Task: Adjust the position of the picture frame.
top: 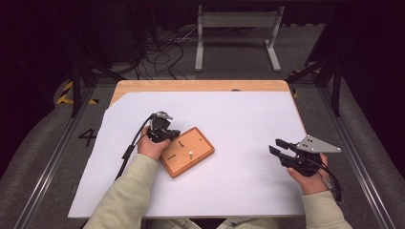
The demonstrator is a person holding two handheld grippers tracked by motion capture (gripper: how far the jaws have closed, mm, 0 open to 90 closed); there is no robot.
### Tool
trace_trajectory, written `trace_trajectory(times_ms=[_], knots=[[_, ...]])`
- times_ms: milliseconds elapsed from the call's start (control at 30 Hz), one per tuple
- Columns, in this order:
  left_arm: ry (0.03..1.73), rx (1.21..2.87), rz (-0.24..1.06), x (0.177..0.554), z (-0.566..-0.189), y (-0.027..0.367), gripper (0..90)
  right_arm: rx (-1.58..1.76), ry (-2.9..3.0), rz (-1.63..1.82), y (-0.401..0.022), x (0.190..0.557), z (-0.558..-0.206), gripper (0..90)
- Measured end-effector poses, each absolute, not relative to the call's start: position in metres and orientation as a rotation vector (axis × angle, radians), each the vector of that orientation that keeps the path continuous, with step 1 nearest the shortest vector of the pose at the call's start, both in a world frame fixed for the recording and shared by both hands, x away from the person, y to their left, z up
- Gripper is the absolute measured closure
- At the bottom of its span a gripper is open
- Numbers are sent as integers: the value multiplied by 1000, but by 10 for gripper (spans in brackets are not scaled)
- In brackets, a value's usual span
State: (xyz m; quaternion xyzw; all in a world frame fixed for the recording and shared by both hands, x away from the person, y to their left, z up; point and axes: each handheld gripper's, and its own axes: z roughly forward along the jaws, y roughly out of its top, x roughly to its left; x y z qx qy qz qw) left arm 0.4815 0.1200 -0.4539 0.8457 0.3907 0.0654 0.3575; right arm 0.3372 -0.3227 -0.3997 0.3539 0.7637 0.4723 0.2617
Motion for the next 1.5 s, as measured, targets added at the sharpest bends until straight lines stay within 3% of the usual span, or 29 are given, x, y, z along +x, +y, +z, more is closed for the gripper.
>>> trace_trajectory(times_ms=[367,700,1100,1500], knots=[[894,2251,165,461,-452,84,900,947,2077,1285,-321,338,-400,604],[815,2202,221,434,-430,100,899,943,2087,1286,-319,341,-400,602],[598,2243,76,379,-408,109,900,928,2109,1285,-312,343,-401,600],[474,2396,-89,355,-426,100,899,934,2116,1293,-312,344,-401,592]])
